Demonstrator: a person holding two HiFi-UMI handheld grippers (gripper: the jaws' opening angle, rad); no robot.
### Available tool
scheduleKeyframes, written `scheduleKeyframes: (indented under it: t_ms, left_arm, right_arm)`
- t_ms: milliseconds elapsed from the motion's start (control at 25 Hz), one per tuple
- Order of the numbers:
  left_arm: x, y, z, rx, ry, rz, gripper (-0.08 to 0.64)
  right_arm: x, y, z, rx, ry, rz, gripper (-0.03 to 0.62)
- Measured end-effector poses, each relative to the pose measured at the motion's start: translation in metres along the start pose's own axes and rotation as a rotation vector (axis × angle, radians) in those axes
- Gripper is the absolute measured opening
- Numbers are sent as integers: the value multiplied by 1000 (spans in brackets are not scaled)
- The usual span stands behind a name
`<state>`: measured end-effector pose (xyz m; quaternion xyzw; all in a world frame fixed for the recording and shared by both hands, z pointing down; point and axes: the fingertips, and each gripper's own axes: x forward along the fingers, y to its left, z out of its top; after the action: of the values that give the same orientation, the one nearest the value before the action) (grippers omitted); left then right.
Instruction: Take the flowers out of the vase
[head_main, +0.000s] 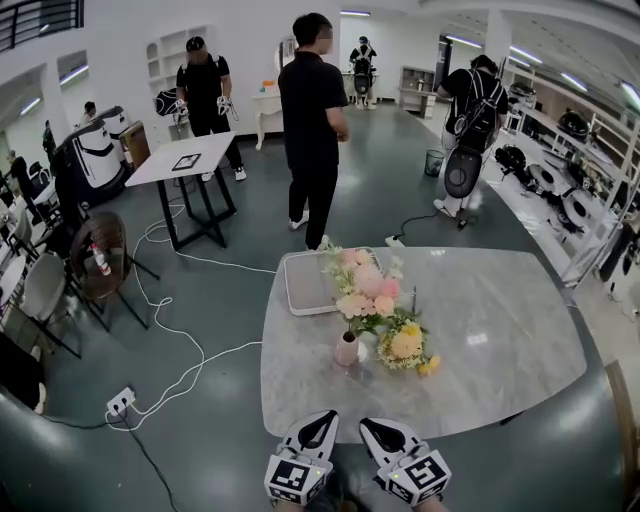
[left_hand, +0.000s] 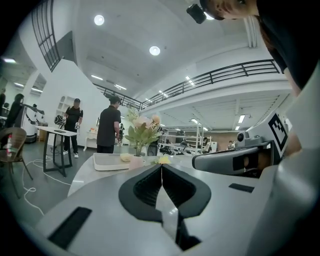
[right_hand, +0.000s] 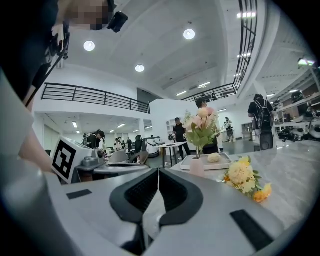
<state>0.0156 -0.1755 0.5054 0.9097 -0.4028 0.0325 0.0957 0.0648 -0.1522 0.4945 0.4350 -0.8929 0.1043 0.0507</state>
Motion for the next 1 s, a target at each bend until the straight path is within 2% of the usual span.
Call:
scheduleKeyframes:
  t_ms: [320,520,1000]
  left_arm:
    - [45,30,-7,-4,1,-47,15]
    - [70,44,-2,20,-10,-80,15]
    - [104,63,-11,35,-34,-97,18]
  right_arm:
    - [41,-32,3,25,-15,-32,21]
    - [59,-52,3,30,-24,-49,21]
    - [84,-89,6,23,-53,-94,21]
